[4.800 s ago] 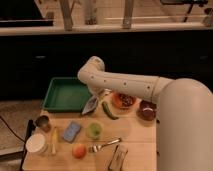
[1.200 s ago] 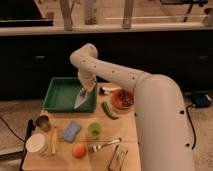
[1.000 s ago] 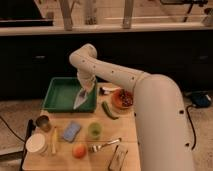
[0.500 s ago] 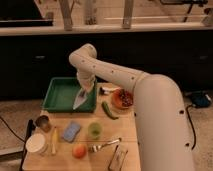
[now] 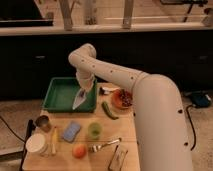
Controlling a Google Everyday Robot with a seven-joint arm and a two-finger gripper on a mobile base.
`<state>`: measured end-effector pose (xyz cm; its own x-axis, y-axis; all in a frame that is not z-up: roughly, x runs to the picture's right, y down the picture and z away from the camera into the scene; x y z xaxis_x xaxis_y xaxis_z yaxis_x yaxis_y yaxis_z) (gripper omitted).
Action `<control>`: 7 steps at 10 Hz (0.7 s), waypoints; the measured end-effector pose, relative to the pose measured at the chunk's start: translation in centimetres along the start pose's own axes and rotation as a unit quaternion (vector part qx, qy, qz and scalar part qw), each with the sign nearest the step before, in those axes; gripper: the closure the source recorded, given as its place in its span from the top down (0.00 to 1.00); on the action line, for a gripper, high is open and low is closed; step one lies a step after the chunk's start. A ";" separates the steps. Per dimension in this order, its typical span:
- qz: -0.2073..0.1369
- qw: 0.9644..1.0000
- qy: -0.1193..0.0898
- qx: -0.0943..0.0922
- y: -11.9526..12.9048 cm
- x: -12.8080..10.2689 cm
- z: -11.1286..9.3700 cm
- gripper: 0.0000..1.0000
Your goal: Place towel in tray
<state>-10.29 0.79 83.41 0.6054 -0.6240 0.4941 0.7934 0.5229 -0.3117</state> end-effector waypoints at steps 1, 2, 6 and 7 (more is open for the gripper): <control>0.000 1.000 -0.001 0.001 -0.1 0.0 0.0 0.04; -0.001 1.000 -0.001 0.001 0.0 0.1 0.1 0.04; -0.003 1.000 -0.004 0.001 -0.4 0.0 0.3 0.04; -0.003 1.000 -0.005 0.001 -0.3 0.1 0.3 0.04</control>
<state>-10.51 0.72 83.80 0.5996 -0.6213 0.5045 0.7971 0.5203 -0.3066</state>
